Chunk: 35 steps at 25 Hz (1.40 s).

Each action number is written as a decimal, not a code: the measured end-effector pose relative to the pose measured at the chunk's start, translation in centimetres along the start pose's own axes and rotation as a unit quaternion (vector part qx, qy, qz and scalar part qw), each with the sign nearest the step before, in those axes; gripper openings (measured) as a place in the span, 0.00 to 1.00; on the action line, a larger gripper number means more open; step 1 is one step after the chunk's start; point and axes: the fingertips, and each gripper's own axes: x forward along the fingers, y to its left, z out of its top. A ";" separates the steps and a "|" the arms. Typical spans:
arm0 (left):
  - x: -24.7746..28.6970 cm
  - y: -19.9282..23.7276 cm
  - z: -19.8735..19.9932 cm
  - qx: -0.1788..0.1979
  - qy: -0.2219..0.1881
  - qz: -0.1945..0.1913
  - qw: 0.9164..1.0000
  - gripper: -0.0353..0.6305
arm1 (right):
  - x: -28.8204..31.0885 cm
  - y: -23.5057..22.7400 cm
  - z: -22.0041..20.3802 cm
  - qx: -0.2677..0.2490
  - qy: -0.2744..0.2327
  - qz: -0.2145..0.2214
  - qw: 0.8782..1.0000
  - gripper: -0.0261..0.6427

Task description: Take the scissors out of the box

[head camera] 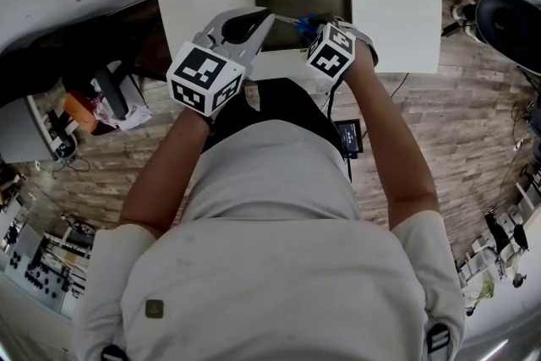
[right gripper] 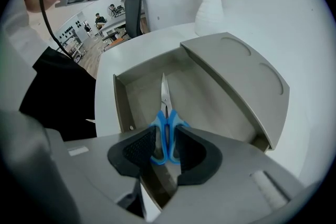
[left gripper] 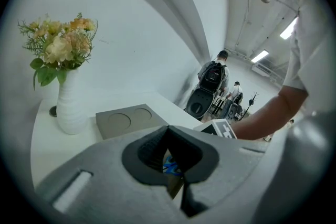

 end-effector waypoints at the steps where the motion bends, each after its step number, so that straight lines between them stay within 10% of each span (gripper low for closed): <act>1: 0.0 0.1 -0.1 -0.001 0.000 0.000 1.000 0.06 | 0.1 -0.1 0.0 0.000 0.002 -0.001 1.000 0.24; 35: -5.6 -0.2 0.0 0.015 -0.012 -0.010 1.000 0.06 | -4.5 0.0 1.2 0.084 -0.035 -0.092 0.992 0.19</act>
